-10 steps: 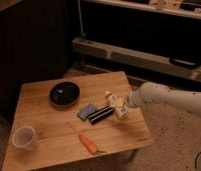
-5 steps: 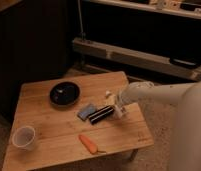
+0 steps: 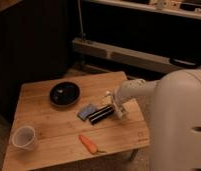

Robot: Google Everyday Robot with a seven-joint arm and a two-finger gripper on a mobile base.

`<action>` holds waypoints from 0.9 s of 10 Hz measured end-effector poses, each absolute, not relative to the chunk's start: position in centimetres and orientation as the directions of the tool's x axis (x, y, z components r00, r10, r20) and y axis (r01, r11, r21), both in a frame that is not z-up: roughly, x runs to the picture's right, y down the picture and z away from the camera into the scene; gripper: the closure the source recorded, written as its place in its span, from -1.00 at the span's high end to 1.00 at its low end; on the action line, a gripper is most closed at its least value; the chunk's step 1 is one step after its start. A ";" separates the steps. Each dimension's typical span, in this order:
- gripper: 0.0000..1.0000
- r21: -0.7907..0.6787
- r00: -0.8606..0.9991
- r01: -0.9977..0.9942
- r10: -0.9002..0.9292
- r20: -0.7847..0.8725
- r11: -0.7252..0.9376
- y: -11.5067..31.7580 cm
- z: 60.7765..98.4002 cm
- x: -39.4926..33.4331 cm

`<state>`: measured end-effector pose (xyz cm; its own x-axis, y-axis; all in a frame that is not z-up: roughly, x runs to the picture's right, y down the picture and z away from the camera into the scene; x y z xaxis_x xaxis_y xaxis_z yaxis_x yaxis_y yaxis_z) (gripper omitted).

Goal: Place the bottle in the ceramic bowl

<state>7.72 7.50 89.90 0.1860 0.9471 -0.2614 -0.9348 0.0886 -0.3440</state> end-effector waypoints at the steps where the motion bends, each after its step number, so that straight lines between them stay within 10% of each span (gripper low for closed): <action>1: 0.60 -0.343 0.188 -0.935 0.944 -0.269 0.089 7.6 90.3 7.4; 4: 0.57 -0.341 0.199 -0.935 0.936 -0.291 0.093 8.0 91.4 6.6; 9: -0.40 -0.356 0.211 -0.930 0.923 -0.321 0.089 8.3 91.9 6.1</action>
<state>6.15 8.31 91.91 0.2109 0.9233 -0.3211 -0.9304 0.0889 -0.3555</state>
